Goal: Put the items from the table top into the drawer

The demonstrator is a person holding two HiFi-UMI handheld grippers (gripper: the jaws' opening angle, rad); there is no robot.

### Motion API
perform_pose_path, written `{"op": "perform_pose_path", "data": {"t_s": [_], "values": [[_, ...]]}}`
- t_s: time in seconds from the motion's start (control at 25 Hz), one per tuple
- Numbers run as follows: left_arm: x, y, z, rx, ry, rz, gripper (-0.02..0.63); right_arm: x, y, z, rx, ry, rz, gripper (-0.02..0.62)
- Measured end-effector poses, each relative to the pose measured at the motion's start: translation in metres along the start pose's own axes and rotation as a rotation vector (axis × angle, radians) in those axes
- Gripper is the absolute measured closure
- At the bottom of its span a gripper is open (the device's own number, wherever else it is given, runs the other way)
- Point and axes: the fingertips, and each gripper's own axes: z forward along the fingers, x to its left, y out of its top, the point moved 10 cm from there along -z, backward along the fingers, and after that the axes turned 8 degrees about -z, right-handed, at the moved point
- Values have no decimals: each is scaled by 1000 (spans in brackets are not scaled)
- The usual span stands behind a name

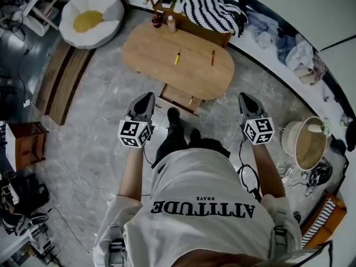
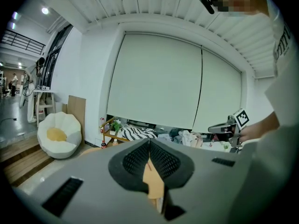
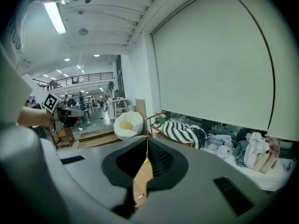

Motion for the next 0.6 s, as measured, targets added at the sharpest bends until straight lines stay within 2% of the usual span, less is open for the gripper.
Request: {"op": "perform_pose_path", "data": {"t_s": [0.6], "values": [[84, 19, 76, 72, -127, 34, 583, 19, 22, 81, 70, -58, -11, 575]]}}
